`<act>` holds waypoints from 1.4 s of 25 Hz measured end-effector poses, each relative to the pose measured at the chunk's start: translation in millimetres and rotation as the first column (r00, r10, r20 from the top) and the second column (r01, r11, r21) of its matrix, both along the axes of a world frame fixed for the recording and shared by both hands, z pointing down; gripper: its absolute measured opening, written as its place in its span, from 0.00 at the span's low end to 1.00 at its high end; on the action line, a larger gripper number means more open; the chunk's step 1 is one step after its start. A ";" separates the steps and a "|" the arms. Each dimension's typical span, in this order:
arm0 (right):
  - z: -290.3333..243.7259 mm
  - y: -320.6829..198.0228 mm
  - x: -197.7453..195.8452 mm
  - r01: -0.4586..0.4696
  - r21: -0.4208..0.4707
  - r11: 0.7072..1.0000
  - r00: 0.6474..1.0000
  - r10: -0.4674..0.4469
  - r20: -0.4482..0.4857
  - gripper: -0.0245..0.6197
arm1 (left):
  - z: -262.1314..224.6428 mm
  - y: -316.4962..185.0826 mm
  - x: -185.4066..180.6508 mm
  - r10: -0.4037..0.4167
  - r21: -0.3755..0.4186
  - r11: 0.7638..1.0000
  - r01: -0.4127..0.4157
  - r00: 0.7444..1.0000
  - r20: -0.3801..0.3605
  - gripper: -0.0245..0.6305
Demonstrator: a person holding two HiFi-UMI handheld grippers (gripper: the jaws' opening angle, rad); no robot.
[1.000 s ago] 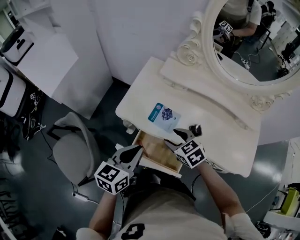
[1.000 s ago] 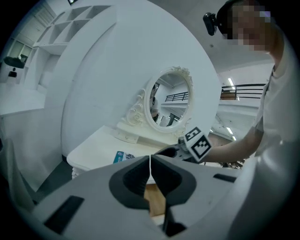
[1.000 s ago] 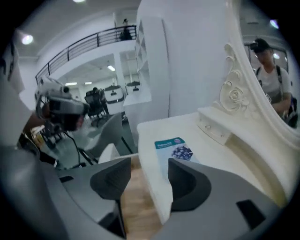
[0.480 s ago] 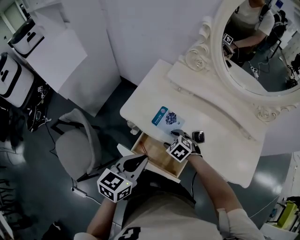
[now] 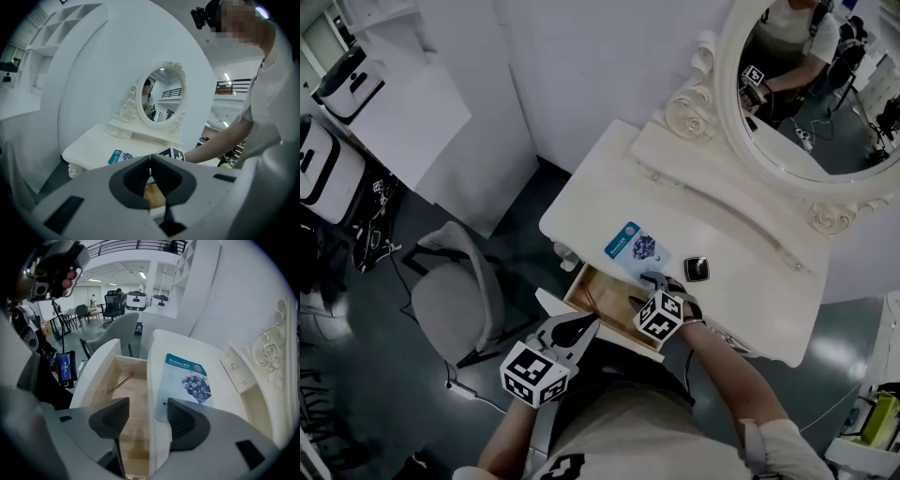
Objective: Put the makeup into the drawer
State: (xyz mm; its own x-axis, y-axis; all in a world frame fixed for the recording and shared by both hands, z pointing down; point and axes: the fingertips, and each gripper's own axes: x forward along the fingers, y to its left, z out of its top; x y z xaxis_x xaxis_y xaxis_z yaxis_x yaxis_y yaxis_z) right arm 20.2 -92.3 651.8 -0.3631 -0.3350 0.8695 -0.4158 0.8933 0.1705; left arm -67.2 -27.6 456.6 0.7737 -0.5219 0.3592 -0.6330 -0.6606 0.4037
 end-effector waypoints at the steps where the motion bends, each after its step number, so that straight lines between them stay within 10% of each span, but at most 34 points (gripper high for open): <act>1: -0.8 2.7 -1.8 -0.003 -0.004 1.000 1.000 0.003 0.011 0.45 | -0.5 -0.7 0.3 0.004 0.004 1.000 -0.004 1.000 0.000 0.13; 16: 3.7 -6.2 11.4 0.040 0.139 0.990 0.993 -0.024 -0.119 0.45 | 3.3 5.1 -5.4 0.019 0.003 1.000 -0.019 1.000 0.006 0.13; 23: -4.7 -2.5 11.0 0.013 0.176 0.984 0.996 0.003 -0.087 0.19 | 3.7 4.8 -4.9 0.019 0.000 1.000 -0.019 1.000 0.004 0.13; 35: -5.5 7.4 13.4 -0.053 0.086 0.995 0.997 0.058 -0.056 0.08 | -8.4 -10.1 -23.6 -0.027 0.026 0.999 0.028 1.000 -0.009 0.13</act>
State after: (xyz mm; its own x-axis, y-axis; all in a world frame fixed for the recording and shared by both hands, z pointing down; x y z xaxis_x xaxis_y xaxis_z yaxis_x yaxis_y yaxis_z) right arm 33.6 -84.9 646.3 -0.2909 -0.4265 0.8564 -0.4518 0.8503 0.2701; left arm -90.9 -37.7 448.2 0.7618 -0.5521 0.3389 -0.6478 -0.6533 0.3918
